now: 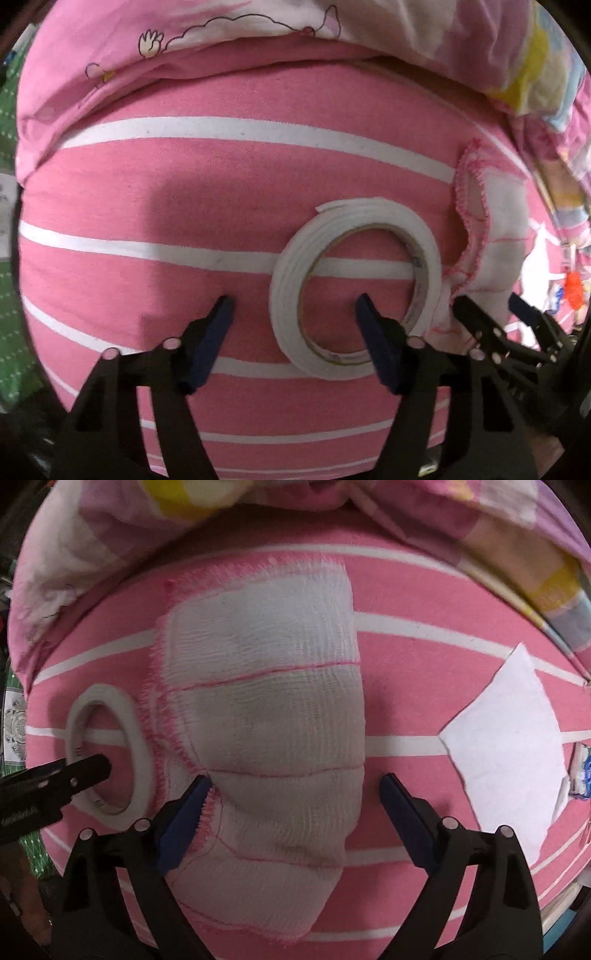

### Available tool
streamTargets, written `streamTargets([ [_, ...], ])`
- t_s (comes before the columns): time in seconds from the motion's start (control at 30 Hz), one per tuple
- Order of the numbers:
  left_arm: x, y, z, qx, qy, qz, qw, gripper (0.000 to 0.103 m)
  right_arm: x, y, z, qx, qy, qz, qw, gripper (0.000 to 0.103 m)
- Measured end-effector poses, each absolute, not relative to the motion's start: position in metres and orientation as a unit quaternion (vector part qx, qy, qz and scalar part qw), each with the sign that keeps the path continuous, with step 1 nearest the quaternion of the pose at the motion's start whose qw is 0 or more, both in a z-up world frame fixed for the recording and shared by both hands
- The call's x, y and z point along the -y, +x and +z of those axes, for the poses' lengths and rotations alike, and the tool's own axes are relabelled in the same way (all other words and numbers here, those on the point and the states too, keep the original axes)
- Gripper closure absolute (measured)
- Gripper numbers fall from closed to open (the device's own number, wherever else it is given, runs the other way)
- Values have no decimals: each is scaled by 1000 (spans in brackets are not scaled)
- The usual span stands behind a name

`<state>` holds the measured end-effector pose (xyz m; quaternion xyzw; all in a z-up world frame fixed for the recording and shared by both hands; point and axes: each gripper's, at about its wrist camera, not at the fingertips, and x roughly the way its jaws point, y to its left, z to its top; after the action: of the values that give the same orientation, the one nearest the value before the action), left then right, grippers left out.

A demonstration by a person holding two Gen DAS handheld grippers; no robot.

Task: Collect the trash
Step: 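Grasp the white tape roll with the left tool while the right tool grasps the gauze cloth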

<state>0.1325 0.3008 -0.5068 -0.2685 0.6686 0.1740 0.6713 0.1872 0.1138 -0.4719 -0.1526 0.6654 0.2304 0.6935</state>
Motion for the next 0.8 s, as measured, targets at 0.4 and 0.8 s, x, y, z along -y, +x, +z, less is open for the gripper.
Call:
streamTargets([
  [0.4,-310,158,-495,-677,-285,154,661,88,-124,197,-440,-675,-140,276,670,91],
  [0.8,-306,154,-396,-653,-282,132,691,88,-77,197,-316,-642,-93,298,700,92],
])
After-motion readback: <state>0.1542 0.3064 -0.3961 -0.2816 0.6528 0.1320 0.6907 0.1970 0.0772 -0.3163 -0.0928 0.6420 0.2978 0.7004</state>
